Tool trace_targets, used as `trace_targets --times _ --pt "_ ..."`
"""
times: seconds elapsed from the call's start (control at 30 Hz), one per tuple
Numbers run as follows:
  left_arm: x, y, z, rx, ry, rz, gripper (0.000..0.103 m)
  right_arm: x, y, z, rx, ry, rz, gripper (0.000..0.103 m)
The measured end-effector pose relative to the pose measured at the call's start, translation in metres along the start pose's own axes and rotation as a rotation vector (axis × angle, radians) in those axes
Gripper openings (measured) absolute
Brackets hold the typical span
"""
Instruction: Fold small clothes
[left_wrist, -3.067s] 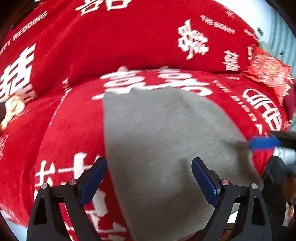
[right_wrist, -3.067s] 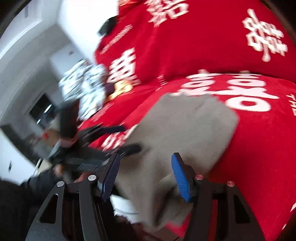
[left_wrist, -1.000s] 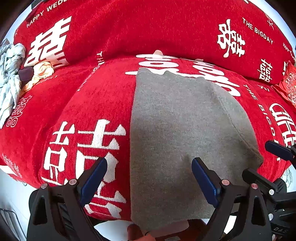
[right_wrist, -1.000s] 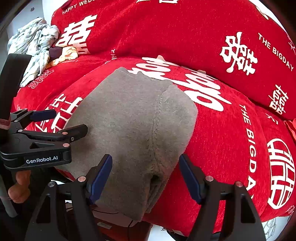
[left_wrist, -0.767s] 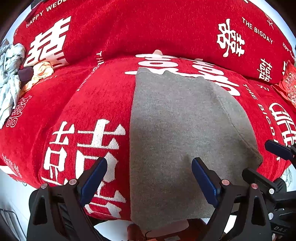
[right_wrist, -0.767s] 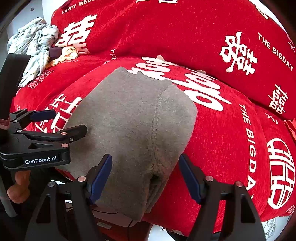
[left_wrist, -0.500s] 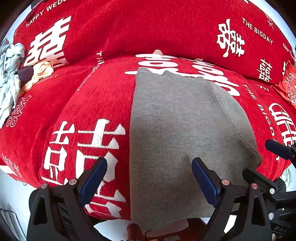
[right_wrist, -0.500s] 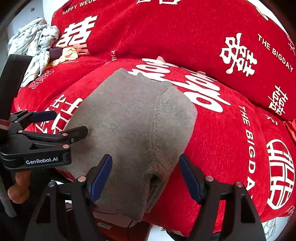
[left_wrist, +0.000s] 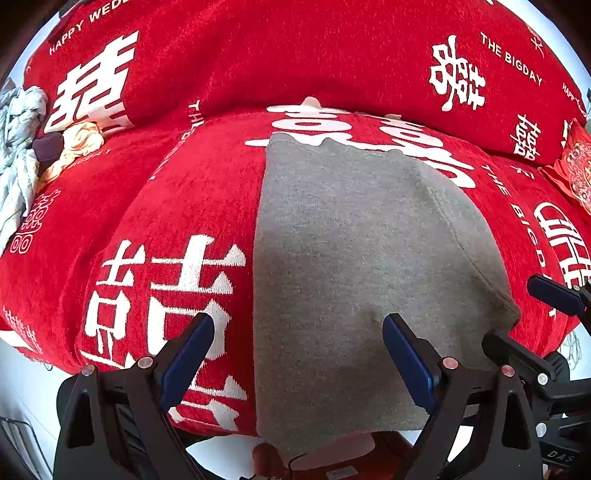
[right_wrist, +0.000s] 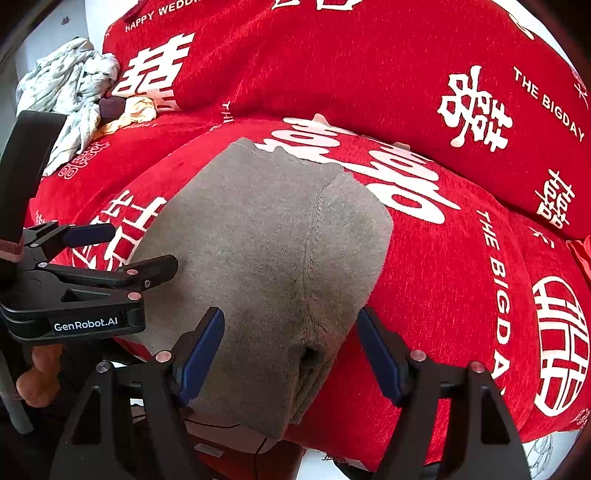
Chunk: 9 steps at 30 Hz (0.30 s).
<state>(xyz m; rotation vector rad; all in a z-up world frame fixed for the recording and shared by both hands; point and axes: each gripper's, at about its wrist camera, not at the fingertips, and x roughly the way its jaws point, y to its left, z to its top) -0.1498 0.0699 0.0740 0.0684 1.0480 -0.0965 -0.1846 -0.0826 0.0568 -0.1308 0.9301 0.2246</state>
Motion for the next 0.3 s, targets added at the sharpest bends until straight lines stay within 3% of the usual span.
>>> trace_targets --times 0.3 --pt "0.0007 -0.0006 -0.0009 0.003 0.001 0.006 0.093 0.0011 -0.0024 -0.0021 0.006 -0.001 0.004 0.077"
